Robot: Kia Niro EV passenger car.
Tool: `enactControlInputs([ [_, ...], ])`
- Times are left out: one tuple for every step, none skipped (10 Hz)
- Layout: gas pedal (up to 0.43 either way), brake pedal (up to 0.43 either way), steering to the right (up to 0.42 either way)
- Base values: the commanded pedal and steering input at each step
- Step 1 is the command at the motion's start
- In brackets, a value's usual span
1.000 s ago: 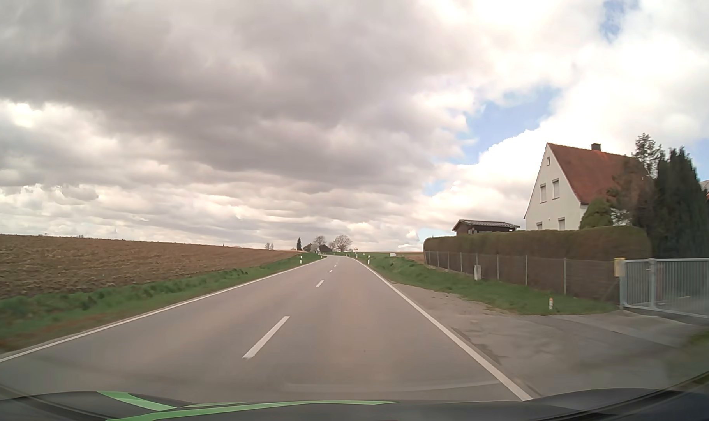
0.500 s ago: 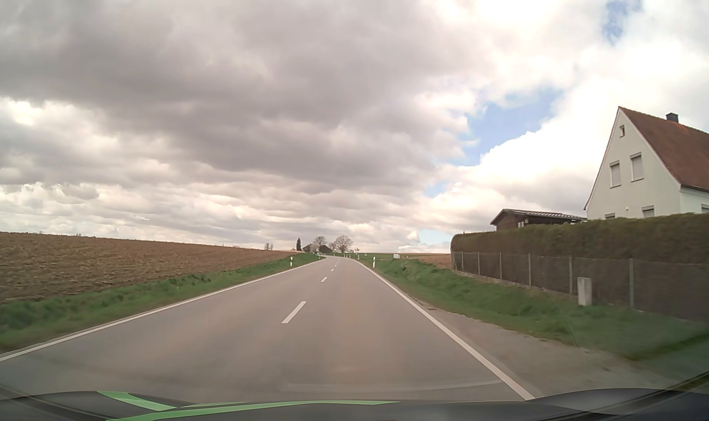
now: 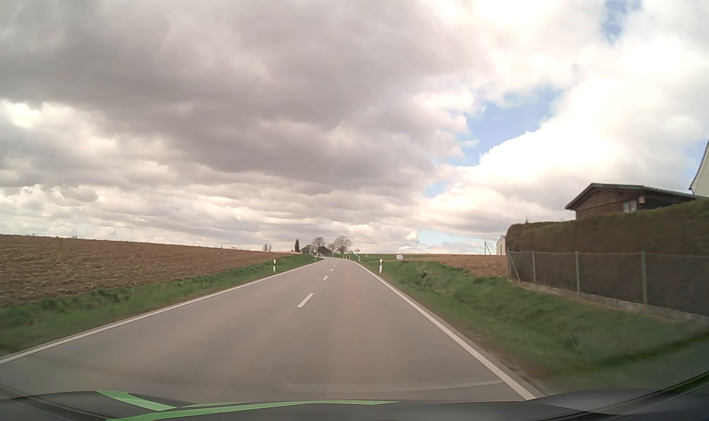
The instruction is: Follow the waypoints while adhering to traffic rules and regulations
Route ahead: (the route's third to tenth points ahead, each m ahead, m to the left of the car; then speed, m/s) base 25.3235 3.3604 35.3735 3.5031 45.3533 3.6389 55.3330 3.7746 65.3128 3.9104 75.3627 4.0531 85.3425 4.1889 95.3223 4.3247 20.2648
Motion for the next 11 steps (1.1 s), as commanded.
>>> enactControlInputs([
  [0.339,0.000,0.000],
  [0.339,0.000,0.000],
  [0.339,0.000,0.000],
  [0.339,0.000,0.000],
  [0.339,0.000,-0.001],
  [0.339,0.000,-0.001],
  [0.339,0.000,-0.001],
  [0.339,0.000,-0.001],
  [0.339,0.000,-0.001],
  [0.339,0.000,-0.001],
  [0.339,0.000,-0.001],
])
